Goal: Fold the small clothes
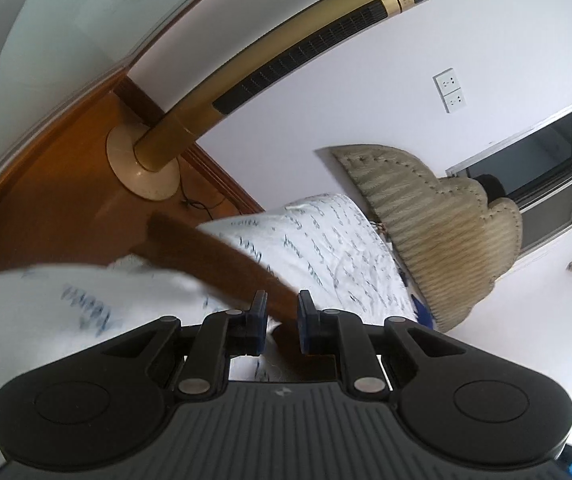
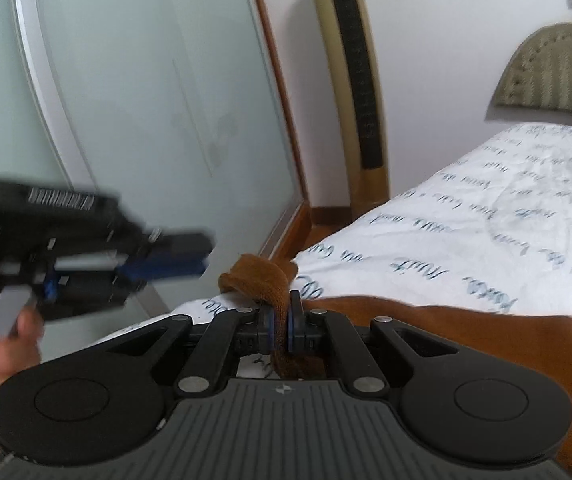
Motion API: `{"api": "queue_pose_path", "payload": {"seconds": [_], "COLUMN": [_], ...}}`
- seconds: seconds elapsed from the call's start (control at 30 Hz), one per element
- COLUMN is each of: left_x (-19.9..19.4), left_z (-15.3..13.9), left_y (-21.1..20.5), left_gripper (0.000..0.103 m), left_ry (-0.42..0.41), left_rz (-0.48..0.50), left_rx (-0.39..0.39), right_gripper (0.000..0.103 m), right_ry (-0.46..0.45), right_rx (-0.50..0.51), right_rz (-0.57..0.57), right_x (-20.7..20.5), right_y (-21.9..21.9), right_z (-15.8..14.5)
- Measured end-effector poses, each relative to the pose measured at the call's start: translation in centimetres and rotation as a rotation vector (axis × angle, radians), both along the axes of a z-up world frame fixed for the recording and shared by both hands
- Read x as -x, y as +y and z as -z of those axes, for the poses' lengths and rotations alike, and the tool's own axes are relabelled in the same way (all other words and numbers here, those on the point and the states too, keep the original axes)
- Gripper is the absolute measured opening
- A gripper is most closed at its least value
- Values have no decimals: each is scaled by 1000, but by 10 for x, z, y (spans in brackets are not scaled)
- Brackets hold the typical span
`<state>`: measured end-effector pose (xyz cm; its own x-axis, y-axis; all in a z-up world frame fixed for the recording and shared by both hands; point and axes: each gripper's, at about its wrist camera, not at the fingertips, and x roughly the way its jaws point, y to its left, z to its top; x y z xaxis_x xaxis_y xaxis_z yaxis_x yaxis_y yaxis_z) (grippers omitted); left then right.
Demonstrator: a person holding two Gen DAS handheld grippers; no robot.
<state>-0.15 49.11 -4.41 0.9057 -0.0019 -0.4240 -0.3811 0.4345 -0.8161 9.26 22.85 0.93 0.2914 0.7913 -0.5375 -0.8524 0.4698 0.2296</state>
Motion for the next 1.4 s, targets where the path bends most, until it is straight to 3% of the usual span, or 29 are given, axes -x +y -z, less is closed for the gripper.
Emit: {"api": "queue_pose_path", "payload": {"seconds": [0.27,0.37,0.47,0.57,0.63,0.73,0.8,0.87,0.97,1.13,1.27,1.4], "left_x": [-9,-25,-40,-49,-51,-45,-40,-35,-29,-17,-3,3], "left_z": [0,-2,-4,-6,-9,-13,-15,-13,-4,10,18,26], "left_y": [-35,-61,-95,-133,-158,-195,-218,-238,-255,-256,-246,-237], "left_gripper": [15,15,15,15,15,17,21,22,22,22,22,23], "left_ry": [8,7,13,31,38,38,46,60,59,77,73,78], "left_rz": [68,120,203,271,313,355,385,413,444,438,415,398], "left_rx": [-29,-57,-104,-188,-258,-379,-465,-524,-510,-451,-398,-367], "right_gripper": [8,8,8,11,18,29,34,40,70,66,57,57], "right_ry": [-24,27,106,221,277,332,314,215,64,-181,-230,-278], "right_rx": [-136,-193,-217,-169,-102,-42,-47,-35,0,189,335,458], "right_rz": [117,190,290,391,428,478,478,457,321,-16,-201,-271], "right_x": [-5,-9,-12,-13,-13,-11,-7,-6,-9,1,-8,-12], "right_y": [-68,-115,-166,-214,-239,-268,-283,-281,-250,-145,-72,-33], "right_z": [-41,-52,-43,-19,2,20,12,-9,-35,-51,-35,-6]}}
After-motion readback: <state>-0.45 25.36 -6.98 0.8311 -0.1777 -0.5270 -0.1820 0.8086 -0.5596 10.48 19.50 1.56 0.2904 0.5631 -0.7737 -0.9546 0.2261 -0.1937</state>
